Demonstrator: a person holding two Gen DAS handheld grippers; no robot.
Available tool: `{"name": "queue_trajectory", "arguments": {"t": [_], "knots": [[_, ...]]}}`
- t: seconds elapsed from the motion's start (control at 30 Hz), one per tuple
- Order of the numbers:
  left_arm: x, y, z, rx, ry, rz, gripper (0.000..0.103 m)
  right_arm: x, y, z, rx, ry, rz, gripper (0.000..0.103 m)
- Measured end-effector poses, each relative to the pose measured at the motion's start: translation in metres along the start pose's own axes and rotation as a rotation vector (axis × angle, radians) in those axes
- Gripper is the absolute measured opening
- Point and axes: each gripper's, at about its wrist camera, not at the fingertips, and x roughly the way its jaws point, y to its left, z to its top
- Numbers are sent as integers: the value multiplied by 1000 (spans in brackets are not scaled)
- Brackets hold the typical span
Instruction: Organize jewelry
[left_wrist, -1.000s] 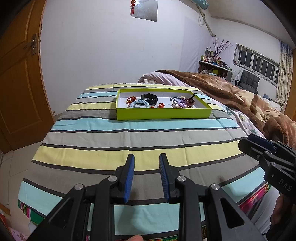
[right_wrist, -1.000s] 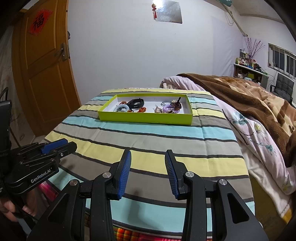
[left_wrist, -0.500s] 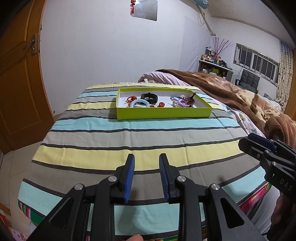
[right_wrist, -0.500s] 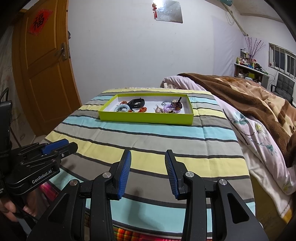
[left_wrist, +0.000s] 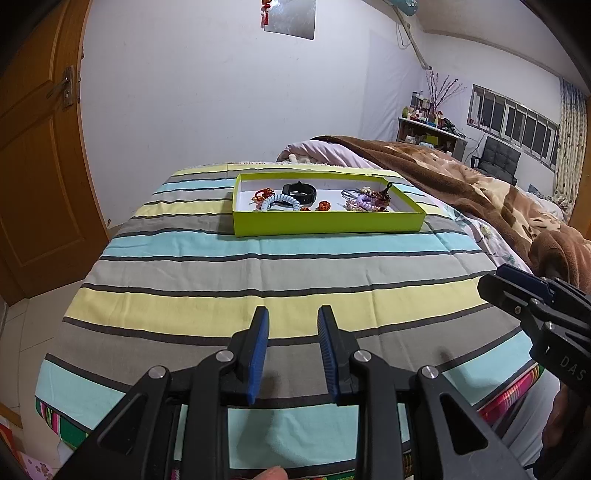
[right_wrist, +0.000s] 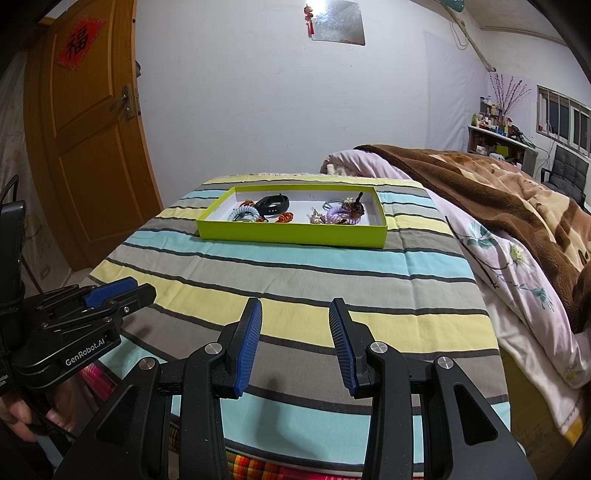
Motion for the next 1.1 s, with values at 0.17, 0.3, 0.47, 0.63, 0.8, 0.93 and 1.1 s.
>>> {"name": "queue_trajectory", "arguments": {"t": [0.17,0.3,0.47,0.63,0.8,0.93,1.1], "knots": [[1,-1,-1,4,5,2,28,0,0,0,0,-2,-1,39],[1,-1,0,3,4,7,28,0,0,0,0,-1,0,39],[1,-1,-1,4,1,11,28,0,0,0,-1,0,1,39],[2,-1,-1,4,6,12,28,0,0,0,-2,0,0,39],[2,-2,-2,4,6,21,28,0,0,0,-4,0,-1,39],[2,-3,-2,6,1,24,28,0,0,-1,-4,2,0,39],[2,-2,-3,0,4,23,28,-1,1,-1,-6,3,-2,39]]}}
